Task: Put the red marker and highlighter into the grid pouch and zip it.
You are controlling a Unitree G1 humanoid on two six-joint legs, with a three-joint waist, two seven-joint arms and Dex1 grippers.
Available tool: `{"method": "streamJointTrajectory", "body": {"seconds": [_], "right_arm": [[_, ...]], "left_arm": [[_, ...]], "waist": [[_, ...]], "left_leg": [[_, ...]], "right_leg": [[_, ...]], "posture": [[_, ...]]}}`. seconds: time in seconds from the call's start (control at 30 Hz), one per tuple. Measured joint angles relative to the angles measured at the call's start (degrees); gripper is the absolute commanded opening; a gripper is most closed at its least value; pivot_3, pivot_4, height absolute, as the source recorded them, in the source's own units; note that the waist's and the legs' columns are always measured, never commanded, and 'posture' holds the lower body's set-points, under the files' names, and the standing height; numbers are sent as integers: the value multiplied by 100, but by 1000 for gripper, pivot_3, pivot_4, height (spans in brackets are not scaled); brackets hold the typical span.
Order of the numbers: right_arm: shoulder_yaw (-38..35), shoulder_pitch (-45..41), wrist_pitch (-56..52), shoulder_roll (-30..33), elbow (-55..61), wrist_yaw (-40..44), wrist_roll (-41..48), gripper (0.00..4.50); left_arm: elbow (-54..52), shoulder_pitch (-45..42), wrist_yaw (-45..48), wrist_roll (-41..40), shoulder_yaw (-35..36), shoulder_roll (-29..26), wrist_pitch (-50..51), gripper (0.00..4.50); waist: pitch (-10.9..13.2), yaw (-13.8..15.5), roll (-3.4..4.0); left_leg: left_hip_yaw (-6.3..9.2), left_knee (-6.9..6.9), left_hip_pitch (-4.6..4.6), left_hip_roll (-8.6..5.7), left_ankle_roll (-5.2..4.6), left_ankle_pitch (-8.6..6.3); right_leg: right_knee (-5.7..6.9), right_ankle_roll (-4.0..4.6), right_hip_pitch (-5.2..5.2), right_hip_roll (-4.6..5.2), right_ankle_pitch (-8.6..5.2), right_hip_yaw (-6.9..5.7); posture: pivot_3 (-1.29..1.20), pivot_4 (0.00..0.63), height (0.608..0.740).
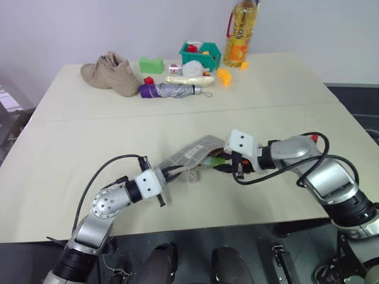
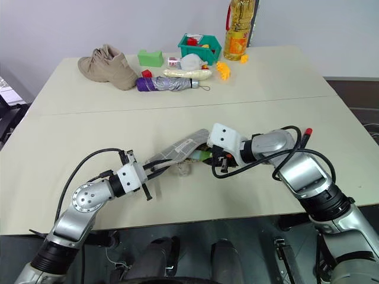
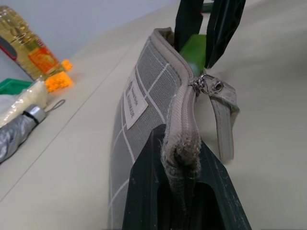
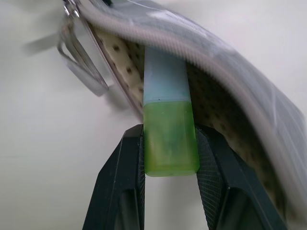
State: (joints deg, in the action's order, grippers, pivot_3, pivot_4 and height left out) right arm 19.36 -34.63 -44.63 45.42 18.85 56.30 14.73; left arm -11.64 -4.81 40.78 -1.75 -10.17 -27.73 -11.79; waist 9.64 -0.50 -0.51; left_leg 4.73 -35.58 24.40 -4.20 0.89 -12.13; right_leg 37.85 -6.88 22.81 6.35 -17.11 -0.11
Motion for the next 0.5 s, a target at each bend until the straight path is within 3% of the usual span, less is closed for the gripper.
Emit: {"method": "streamJointTrajectory", "body": {"seconds": [0.17,0.37,0.5], "right_arm": [[-123,19,22,14,-2,22,11,3773],[-1452,623,-92,115,-44,-117,469,3773],[-2144,920,-167,130,-898,-784,327,3773]], "left_arm": [[-3,11,-29,-4,19,-27,-4,0],[85,-16,-429,9,112,217,60,0],[292,-172,-827,34,172,574,200,0]], "waist": [[0,2,0],[0,93,0],[0,133,-1]], "left_leg": [[1,0,0,0,0,0],[0,-5,-1,-1,-5,-3],[0,-24,-2,-4,-8,-5]], "right_leg": [[0,0,0,0,0,-1],[-6,-1,-9,1,1,-3],[-4,-2,-19,1,2,-4]], "posture": [[0,150,739],[0,150,739],[0,150,739]]}}
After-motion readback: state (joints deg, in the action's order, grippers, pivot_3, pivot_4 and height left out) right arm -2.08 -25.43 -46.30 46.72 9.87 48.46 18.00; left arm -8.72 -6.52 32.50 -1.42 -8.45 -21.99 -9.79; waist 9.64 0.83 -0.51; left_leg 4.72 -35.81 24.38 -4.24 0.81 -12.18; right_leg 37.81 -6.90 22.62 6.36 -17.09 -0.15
